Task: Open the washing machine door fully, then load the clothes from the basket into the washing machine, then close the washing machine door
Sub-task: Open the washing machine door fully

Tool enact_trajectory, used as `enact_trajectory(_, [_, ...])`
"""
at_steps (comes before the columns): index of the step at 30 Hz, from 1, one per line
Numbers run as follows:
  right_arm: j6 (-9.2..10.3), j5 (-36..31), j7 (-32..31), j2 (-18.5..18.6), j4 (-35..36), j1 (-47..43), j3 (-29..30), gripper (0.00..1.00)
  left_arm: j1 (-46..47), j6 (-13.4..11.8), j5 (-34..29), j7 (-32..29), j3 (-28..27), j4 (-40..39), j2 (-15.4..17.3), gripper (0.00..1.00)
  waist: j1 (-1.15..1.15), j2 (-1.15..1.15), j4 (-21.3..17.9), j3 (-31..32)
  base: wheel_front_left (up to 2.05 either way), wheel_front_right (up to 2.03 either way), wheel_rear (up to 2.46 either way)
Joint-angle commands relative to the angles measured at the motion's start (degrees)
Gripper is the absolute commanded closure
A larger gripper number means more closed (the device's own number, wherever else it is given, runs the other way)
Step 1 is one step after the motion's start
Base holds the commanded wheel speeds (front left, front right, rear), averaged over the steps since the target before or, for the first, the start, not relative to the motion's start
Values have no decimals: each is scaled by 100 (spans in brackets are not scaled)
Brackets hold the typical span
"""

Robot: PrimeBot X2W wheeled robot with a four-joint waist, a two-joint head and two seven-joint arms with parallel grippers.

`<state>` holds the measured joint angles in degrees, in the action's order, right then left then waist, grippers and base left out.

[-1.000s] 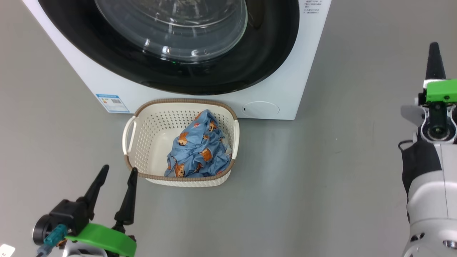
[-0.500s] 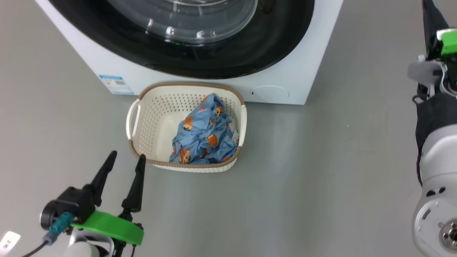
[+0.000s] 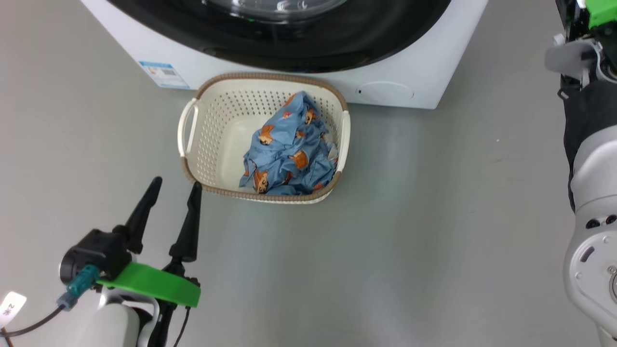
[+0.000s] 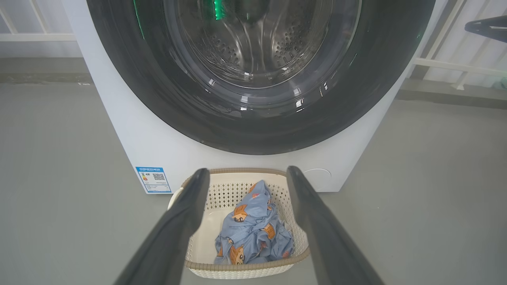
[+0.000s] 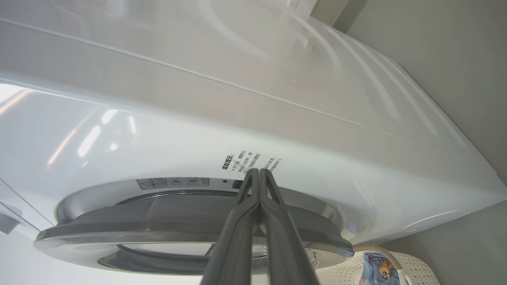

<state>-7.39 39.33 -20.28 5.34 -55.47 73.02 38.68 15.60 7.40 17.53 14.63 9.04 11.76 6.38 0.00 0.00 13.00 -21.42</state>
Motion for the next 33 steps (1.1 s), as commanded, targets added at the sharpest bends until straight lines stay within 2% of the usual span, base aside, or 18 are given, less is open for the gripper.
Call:
enact_trajectory(1, [-10,-75,-87,-125,106,304,-62,100,170,9,31,37,-157,-150,129,0,0,0,75,-144,0,0,0])
enact_trajectory(16, [-10,-769,-518,-230,-193,923,100,100,513,9,136,37,-6,-101,-29,0,0,0,337,-560,0,0,0])
enact_trajectory(33, [-10,-1284,-408,-245,-280,1308,466,100,691,9,187,37,102,-129,-122,0,0,0,547,-818,0,0,0])
